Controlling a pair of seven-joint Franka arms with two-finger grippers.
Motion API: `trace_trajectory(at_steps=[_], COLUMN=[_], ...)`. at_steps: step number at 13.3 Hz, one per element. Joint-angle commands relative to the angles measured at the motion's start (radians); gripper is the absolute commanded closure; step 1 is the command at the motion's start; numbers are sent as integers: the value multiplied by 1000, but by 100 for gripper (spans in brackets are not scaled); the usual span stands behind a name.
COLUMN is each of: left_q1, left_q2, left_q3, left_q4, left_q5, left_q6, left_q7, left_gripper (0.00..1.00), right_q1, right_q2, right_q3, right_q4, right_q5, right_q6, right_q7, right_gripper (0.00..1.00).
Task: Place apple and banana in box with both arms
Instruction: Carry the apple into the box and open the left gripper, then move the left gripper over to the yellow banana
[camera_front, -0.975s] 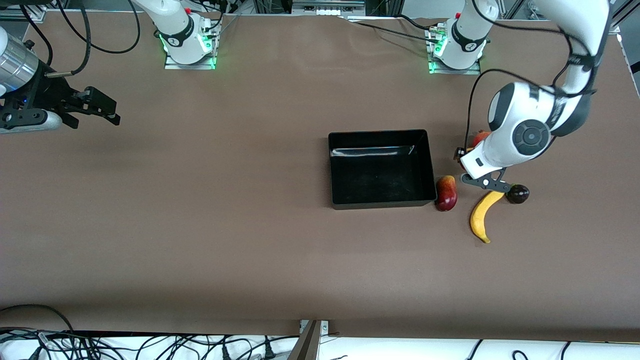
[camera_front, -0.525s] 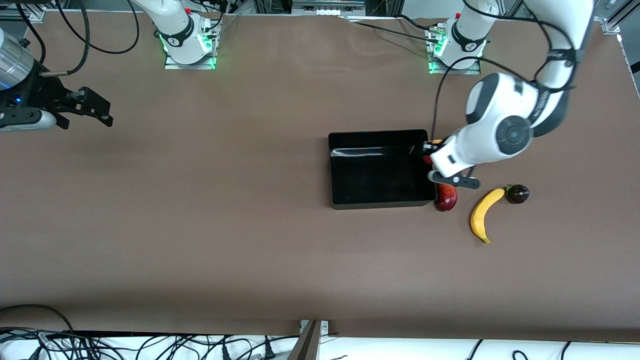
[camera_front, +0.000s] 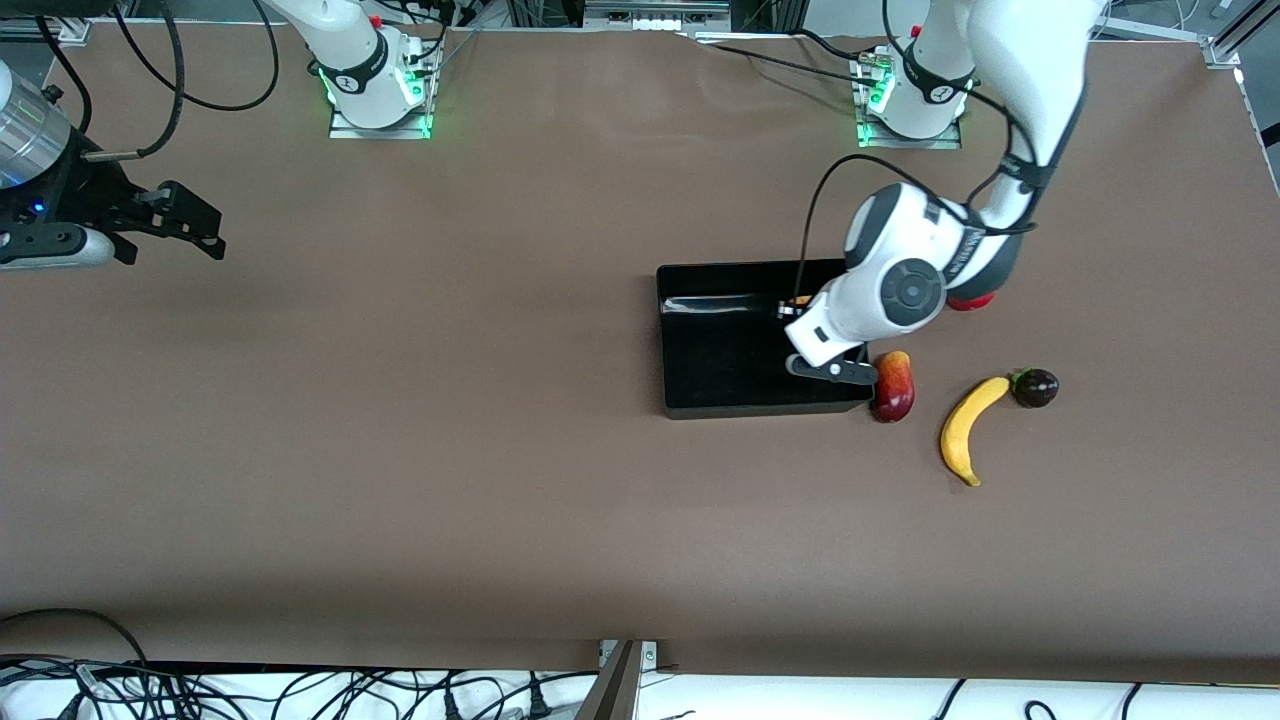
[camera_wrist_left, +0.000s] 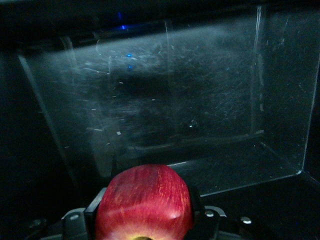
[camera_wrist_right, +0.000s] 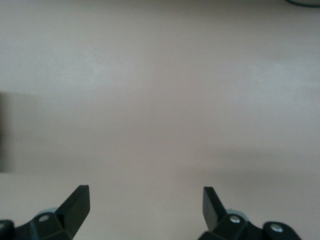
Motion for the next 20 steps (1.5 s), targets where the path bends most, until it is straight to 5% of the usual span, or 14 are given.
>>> trace_trajectory(at_steps=[1, 6, 7, 8, 9, 12, 15, 20], left_q1=[-15, -43, -58, -60, -58, -37, -23, 152], left_q2=[7, 56, 68, 71, 67, 12, 5, 53], left_q3=[8, 6, 6, 8, 11, 35, 118, 117], left_q4=[-22, -33, -29, -23, -22, 87, 337, 356], left_q5=[-12, 0, 0, 2, 2, 5, 211, 305], left_q6=[23, -7, -5, -7, -8, -206, -508, -430], left_q7=[-11, -65, -83, -85, -82, -85, -67, 376], left_gripper=[88, 87, 60, 8, 0, 0, 0, 0], right_q1=[-12, -17, -17, -17, -17, -15, -14, -14], right_q2=[7, 8, 8, 8, 8, 8, 8, 8], right_q3=[15, 8, 8, 8, 8, 8, 8, 10], right_q4=[28, 28, 28, 28, 28, 28, 28, 28], right_q5=[-3, 1, 1, 1, 1, 1, 1, 1], right_q6=[-6, -6, -6, -6, -6, -6, -5, -5], right_q7=[-6, -16, -14, -16, -16, -14, -16, -16], right_gripper=[0, 0, 0, 0, 0, 0, 0, 0])
